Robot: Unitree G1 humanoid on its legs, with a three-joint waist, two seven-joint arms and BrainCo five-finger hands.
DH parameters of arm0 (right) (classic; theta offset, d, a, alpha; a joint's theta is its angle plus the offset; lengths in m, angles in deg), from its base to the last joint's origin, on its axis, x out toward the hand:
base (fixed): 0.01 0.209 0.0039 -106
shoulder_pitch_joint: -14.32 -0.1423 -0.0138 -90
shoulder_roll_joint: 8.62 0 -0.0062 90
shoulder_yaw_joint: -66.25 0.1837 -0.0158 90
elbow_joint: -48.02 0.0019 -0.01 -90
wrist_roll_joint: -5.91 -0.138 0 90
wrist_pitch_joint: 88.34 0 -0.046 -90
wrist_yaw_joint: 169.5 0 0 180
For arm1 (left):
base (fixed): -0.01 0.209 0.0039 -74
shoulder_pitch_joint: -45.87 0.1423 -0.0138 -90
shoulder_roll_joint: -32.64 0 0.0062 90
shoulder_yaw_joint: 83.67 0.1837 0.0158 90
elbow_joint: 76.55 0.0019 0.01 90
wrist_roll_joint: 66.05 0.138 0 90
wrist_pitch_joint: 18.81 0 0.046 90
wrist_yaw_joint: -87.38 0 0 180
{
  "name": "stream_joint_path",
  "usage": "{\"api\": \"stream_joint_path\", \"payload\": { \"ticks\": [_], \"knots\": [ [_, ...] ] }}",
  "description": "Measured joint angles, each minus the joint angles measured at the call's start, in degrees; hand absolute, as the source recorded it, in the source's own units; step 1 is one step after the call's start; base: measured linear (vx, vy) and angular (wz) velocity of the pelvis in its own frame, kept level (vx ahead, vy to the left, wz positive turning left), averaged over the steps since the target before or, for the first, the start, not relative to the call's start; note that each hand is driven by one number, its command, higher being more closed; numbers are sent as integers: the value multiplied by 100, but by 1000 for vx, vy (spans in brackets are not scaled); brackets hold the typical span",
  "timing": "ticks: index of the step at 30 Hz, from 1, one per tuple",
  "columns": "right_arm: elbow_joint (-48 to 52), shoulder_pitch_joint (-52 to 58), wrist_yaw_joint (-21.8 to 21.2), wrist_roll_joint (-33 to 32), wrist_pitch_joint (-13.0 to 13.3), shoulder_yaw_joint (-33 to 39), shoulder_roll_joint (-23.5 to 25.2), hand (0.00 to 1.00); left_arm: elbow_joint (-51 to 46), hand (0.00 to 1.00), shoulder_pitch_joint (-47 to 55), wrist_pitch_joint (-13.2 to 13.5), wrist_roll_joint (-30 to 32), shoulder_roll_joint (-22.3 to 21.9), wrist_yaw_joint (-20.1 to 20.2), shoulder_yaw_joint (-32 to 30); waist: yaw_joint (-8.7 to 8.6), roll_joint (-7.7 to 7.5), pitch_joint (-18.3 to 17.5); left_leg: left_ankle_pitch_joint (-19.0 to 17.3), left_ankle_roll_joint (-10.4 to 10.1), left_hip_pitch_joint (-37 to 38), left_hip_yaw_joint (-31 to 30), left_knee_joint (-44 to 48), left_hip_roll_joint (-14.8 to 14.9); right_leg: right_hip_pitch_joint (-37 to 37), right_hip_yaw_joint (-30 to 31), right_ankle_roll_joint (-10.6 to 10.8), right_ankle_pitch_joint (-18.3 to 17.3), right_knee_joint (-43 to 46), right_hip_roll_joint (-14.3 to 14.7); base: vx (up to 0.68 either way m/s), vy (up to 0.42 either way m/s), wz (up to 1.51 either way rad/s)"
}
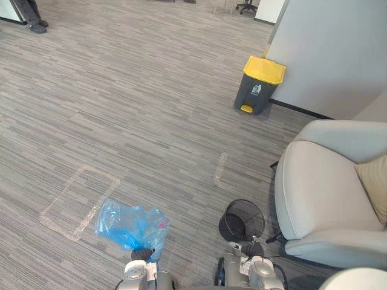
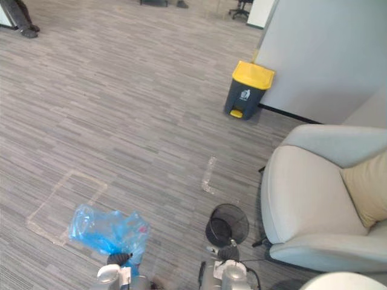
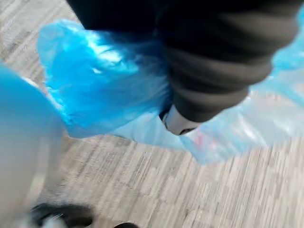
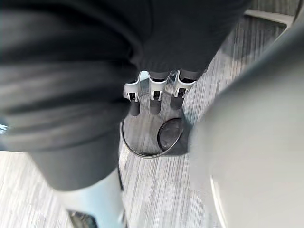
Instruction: Gather rubbish on tea table into small bin, then transfer packed bag to large trash can.
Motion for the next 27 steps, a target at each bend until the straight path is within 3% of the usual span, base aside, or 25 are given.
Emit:
{"api": "stream_joint_path", "payload": {
  "ticks": [1,2,4,5,7,8,10,13,15,16,17,18,21,24,25,27],
  "knots": [
    [15,41,-9,-16,-7,78,-13,0,59,100,-66,-3,3,-53,12,-4,-39,26,-18,-93,-64,278,-217,-172,6,120,-39,-432,192,18,23,576,-166,70],
    [77,28,-4,7,1,230,-84,0,67,100,-71,1,8,-159,13,-2,-39,255,-92,-26,-171,465,-333,-327,153,262,-316,-453,-26,43,52,586,-161,77],
    [85,16,4,6,0,215,-197,0,58,100,-155,3,12,-302,18,7,-86,431,-128,170,-401,285,-523,75,315,459,-616,-613,-203,16,92,599,-170,73],
    [80,35,0,5,-10,214,-164,0,58,100,-199,0,12,-375,18,-6,-96,463,-124,518,-567,122,-576,680,387,785,-788,-678,-241,-62,107,699,-212,74],
    [68,68,1,6,-20,146,-130,0,43,100,-180,3,12,-424,36,38,-113,419,-101,1448,-629,-148,-351,1840,419,1218,-759,-715,-215,-27,94,520,-130,39],
    [31,58,7,4,-29,84,-104,0,16,100,-104,5,13,-421,34,-10,-78,396,-96,1379,-530,-483,36,2643,624,1756,-703,-715,-215,-491,210,472,-38,-11],
    [-103,-48,13,-1,-34,82,-57,0,-164,100,-61,3,11,-429,25,-127,14,386,-116,978,-377,-924,570,3032,788,2306,-502,-716,-214,-1089,334,466,16,-36],
    [-97,-418,44,-5,-70,121,35,0,-310,100,-76,15,16,-430,27,-131,48,320,-36,541,-52,-1815,1019,2433,696,2699,-89,-718,-215,-1445,289,410,120,-40],
    [-94,-493,70,-8,-68,160,67,0,-302,100,-98,12,18,-430,27,-122,84,334,47,826,43,-1958,943,1281,570,2883,53,-642,-256,-1292,199,335,201,-64],
    [-59,-421,90,-7,-65,171,64,0,-298,100,-7,15,24,-476,18,-127,181,429,24,2047,-73,-1850,545,13,640,2943,247,-281,-431,-1078,247,429,282,-85],
    [-123,-349,86,-5,-92,94,30,0,-286,100,-141,30,17,-403,3,-280,254,223,-19,1945,-84,-1853,689,318,505,2972,488,-76,-619,-1061,58,432,275,-89],
    [-123,-374,95,-6,-94,117,52,0,-312,100,-249,41,15,-396,-11,-361,256,107,-92,1836,-58,-1849,751,336,468,2925,595,-66,-553,-1121,0,396,253,-53],
    [-86,-443,109,-1,-89,223,59,0,-245,100,-407,52,10,-376,-2,-336,265,88,-91,1662,57,-1724,1090,373,469,2810,870,-27,-271,-1021,-114,217,185,-57],
    [-97,-427,105,-1,-115,201,59,0,-171,100,-255,1,0,-364,-14,-321,292,141,-42,1275,7,-1146,1549,39,471,2191,1068,240,2,300,-308,120,138,-99],
    [-97,-329,108,0,-117,213,49,0,-161,100,-134,-39,-3,-320,-24,-232,276,173,-16,1139,-23,-834,1698,-101,468,1788,1016,311,182,1173,-422,127,50,-60],
    [-103,-63,107,5,-169,210,58,0,-138,100,-126,-59,-13,-288,-110,-176,225,196,-2,1103,-91,-463,1789,-424,470,1237,601,204,-102,1690,-508,168,3,-45]
  ]
}}
